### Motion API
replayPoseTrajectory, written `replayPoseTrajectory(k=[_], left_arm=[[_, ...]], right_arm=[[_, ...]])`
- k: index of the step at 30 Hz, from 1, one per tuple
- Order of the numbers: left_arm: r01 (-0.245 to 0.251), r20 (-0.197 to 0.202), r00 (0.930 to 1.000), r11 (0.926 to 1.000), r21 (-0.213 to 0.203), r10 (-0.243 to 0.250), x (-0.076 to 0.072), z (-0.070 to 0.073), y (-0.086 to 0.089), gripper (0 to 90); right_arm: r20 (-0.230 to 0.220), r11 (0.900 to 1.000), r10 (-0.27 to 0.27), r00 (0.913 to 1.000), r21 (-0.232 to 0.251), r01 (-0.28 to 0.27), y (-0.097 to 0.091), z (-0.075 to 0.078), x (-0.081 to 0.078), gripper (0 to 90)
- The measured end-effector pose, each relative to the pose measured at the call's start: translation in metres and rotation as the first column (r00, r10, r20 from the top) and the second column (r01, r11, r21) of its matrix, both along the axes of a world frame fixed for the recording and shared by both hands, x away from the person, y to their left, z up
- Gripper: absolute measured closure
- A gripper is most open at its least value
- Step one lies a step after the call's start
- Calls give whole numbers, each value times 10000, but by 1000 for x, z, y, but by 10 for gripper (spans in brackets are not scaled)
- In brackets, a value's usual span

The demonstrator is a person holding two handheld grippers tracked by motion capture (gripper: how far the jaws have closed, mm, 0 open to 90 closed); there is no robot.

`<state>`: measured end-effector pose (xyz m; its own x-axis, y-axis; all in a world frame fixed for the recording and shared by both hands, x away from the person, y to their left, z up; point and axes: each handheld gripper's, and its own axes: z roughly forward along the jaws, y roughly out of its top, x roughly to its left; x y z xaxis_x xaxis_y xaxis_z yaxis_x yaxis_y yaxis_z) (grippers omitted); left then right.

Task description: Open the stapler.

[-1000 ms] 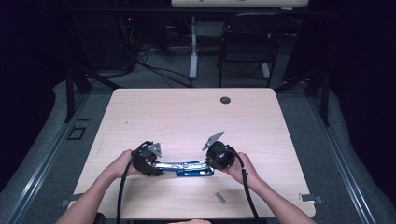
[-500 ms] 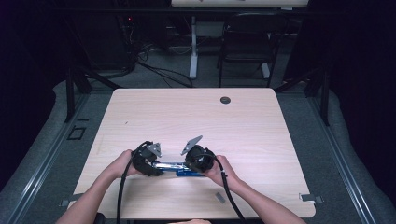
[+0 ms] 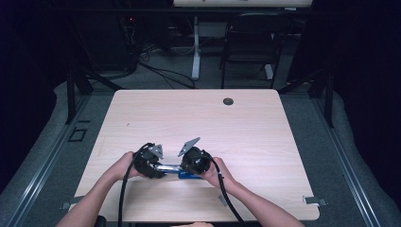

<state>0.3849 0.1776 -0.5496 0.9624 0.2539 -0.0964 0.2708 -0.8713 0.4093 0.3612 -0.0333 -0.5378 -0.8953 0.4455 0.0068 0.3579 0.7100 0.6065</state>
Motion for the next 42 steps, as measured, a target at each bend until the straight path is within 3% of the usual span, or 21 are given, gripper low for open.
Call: replayPoseTrajectory(k=[4,15,23,25,33,42], left_arm=[[-30,199,9998,10000,18,30,-1,5,1,598],[-220,176,9996,9995,-235,224,-1,11,5,563],[-123,-89,9999,9999,-92,122,0,7,3,604],[-81,-68,9999,9999,114,81,0,4,1,616],[-21,-66,10000,10000,74,21,0,3,1,621],[-230,159,9996,9997,102,228,-2,11,5,578]], right_arm=[[-10,10000,3,10000,-3,-3,-1,0,0,900],[-31,10000,-5,10000,-30,5,-1,0,0,900],[-17,10000,-29,10000,-50,29,0,0,0,900],[-28,10000,-27,10000,-1,27,0,0,0,900],[-68,9999,111,9999,-52,-111,2,0,-1,900],[-178,10000,-8,9998,17,8,2,0,-1,900]])
